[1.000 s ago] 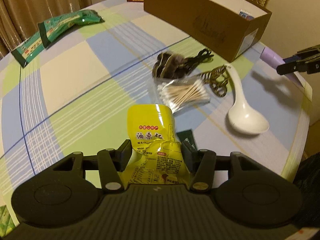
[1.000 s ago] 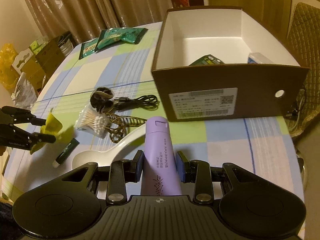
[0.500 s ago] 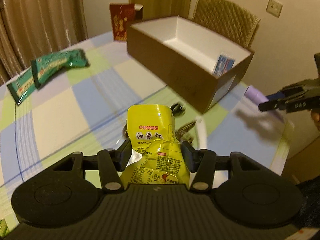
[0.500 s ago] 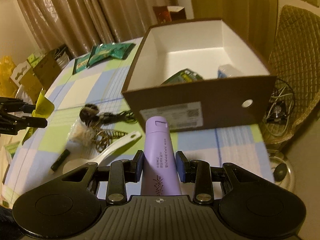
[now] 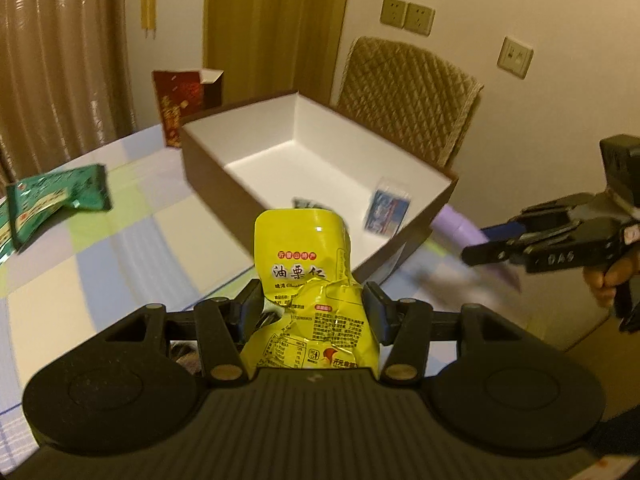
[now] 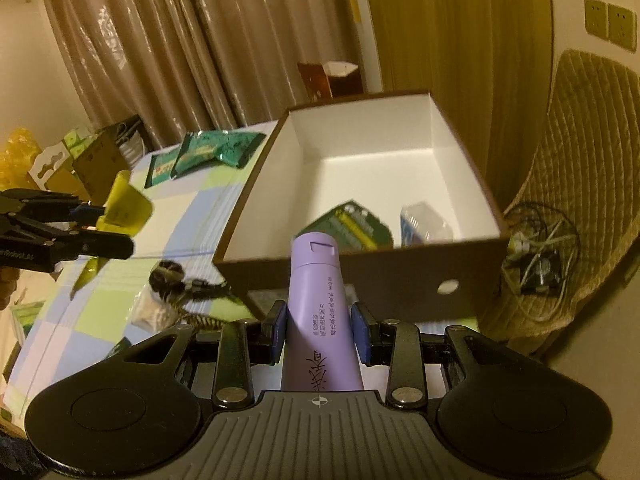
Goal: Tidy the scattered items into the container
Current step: 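Carry the yellow packet and purple tube over the cardboard box with both grippers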
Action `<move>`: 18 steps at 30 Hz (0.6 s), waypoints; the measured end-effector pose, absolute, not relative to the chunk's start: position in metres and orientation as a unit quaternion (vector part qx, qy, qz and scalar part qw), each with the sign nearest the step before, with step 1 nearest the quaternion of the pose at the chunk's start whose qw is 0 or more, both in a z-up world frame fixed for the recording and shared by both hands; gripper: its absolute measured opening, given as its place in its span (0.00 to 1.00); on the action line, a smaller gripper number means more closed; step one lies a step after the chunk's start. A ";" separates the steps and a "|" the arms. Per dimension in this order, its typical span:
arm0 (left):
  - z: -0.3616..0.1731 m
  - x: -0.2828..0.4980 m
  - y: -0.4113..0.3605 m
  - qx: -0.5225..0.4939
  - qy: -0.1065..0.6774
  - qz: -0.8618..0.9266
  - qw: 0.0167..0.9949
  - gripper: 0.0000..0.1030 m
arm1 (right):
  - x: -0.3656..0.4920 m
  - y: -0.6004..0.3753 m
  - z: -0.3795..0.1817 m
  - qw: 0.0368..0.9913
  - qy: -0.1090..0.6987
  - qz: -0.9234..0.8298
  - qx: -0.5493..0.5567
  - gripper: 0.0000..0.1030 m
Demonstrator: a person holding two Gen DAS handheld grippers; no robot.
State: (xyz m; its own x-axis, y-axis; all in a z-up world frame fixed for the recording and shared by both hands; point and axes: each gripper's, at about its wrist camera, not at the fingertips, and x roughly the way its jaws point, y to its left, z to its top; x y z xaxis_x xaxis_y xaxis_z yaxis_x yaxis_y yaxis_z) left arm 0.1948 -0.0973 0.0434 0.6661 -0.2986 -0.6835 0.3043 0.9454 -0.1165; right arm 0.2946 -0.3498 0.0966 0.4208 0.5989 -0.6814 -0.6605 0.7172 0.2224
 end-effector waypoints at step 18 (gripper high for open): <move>0.059 0.317 -0.145 -0.044 0.357 -0.152 0.920 0.48 | 0.399 -0.315 0.121 0.847 0.341 0.402 -0.066 0.31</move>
State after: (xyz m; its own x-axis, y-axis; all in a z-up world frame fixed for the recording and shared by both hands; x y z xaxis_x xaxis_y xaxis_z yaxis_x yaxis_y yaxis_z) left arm 0.3173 -0.1452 0.0586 0.6982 -0.3117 -0.6445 0.2490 0.9498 -0.1896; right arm 0.3989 -0.3151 0.1209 0.4447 0.6360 -0.6306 -0.7263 0.6681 0.1617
